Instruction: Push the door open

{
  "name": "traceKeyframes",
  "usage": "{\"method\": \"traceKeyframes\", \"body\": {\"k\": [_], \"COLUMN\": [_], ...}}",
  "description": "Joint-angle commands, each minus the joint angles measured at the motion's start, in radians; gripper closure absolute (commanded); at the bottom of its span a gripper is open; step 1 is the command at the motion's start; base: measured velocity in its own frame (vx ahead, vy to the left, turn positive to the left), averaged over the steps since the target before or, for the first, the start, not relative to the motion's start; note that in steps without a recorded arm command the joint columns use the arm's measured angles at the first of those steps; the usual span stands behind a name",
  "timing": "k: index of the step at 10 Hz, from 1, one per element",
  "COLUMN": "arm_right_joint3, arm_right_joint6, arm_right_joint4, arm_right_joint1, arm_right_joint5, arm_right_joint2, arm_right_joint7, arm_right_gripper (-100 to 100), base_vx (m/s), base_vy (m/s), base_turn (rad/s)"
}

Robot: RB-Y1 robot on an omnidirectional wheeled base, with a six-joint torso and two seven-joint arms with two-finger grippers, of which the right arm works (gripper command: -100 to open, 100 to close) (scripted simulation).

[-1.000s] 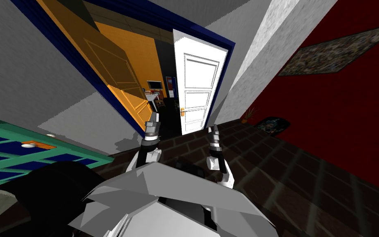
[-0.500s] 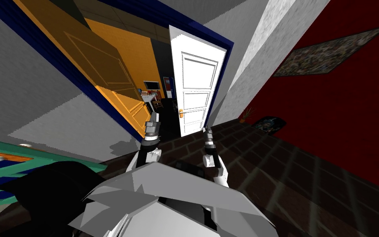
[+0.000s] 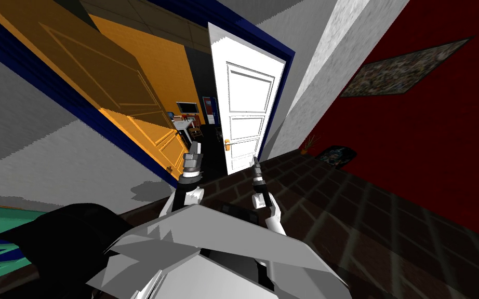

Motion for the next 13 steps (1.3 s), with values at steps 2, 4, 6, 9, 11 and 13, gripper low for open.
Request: {"method": "traceKeyframes", "body": {"k": [2, 4, 6, 9, 11, 13], "arm_right_joint3": [0.032, 0.057, 0.081, 0.117, 0.14, 0.163], "arm_right_joint6": [0.009, 0.015, 0.02, 0.029, 0.034, 0.039], "arm_right_joint4": [0.051, 0.091, 0.131, 0.189, 0.226, 0.263], "arm_right_joint1": [-0.037, -0.064, -0.09, -0.13, -0.155, -0.18], "arm_right_joint5": [-0.003, -0.004, -0.004, -0.005, -0.006, -0.007], "arm_right_joint2": [-0.005, -0.004, -0.003, 0.0, 0.003, 0.006], "arm_right_joint7": [-0.016, -0.025, -0.034, -0.047, -0.056, -0.064], "arm_right_gripper": [-100, -100, -100, -100, -100, -100], "base_vx": [0.095, 0.085, 0.091, 0.093, 0.087, 0.08], "base_vy": [0.054, 0.051, 0.056, 0.051, 0.057, 0.056], "base_turn": [-0.055, -0.063, -0.063, -0.055, -0.058, -0.055]}}
